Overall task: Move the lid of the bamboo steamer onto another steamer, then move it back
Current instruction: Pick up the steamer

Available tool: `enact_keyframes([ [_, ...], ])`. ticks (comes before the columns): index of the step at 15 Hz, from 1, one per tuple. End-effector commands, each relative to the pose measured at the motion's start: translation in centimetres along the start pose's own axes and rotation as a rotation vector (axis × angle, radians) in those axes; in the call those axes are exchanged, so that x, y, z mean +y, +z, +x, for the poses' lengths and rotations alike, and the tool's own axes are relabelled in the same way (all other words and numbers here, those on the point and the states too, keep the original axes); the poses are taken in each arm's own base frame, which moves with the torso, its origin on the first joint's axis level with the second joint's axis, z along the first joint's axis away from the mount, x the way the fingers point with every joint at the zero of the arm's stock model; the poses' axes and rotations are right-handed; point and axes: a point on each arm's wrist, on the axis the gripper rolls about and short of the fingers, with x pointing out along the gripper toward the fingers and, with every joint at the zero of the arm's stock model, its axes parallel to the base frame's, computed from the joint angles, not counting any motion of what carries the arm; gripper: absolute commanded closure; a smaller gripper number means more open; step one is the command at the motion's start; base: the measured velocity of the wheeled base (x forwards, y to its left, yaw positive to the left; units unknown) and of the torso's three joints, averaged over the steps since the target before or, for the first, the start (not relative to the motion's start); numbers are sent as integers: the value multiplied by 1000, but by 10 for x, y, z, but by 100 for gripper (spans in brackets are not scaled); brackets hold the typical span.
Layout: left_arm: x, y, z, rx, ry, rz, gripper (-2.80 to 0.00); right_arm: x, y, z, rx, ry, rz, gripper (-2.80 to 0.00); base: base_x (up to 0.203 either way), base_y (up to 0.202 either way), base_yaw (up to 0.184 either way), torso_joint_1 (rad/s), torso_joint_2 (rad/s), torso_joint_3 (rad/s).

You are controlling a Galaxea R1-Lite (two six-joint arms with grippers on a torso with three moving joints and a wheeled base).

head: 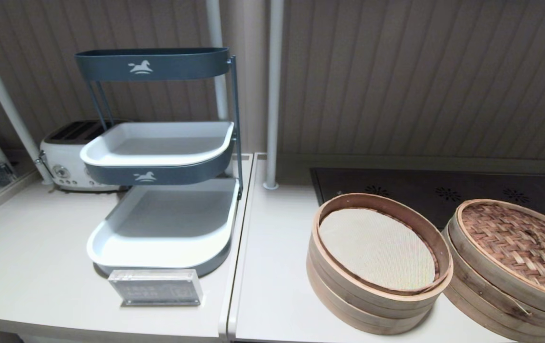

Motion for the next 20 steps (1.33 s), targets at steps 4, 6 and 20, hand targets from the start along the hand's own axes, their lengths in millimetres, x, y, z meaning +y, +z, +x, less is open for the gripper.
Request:
enact_keyframes([
  [4, 0, -8, 2, 25, -1, 0, 0, 0, -5, 1, 24, 0, 5, 0, 0, 0, 0, 0, 0, 0],
  [6, 0, -8, 2, 25, 0, 0, 0, 0, -1, 0, 13, -4, 2, 0, 0, 0, 0, 0, 0, 0],
  [20, 0, -8, 2, 25, -1, 0, 0, -16, 167, 106, 378, -100, 38, 0, 0, 0, 0, 0, 0, 0],
])
